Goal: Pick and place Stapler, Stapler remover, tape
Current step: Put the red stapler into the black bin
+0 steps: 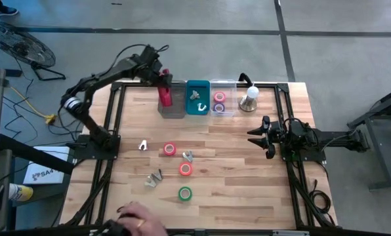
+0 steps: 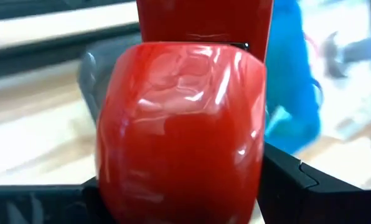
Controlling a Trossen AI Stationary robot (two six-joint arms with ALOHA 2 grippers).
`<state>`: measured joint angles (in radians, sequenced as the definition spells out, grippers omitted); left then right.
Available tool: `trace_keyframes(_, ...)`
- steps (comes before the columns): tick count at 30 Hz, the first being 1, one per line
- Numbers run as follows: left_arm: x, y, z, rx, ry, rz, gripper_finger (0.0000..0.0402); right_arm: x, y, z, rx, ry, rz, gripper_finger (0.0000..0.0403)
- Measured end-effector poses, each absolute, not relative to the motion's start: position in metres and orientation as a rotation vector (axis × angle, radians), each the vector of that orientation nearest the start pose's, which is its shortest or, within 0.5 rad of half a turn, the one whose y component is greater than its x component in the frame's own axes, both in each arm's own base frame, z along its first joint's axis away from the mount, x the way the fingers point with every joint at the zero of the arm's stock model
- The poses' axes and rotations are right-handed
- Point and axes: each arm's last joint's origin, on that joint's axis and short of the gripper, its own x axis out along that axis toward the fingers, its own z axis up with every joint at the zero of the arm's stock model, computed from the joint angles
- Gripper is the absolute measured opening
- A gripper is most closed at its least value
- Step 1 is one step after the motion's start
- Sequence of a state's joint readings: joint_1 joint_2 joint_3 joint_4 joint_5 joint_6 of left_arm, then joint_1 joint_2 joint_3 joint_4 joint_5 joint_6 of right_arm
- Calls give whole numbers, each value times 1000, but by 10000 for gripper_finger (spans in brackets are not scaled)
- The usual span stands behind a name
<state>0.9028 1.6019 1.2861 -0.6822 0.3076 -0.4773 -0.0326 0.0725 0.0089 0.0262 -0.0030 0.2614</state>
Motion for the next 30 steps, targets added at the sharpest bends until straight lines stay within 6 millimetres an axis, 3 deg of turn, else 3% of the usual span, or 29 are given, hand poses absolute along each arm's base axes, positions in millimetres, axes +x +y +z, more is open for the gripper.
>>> trace_keyframes(5,231,272,264,-1022,748,789,196,102,-3,163,262,33,-34,154)
trace_keyframes(9,241,272,255,-1079,861,788,196,102,-3,163,262,33,-34,154)
trace_keyframes(13,244,266,250,-1116,953,802,196,102,-3,163,262,33,-34,154)
trace_keyframes(30,249,269,226,-1159,1043,922,196,102,-3,163,262,33,-34,154)
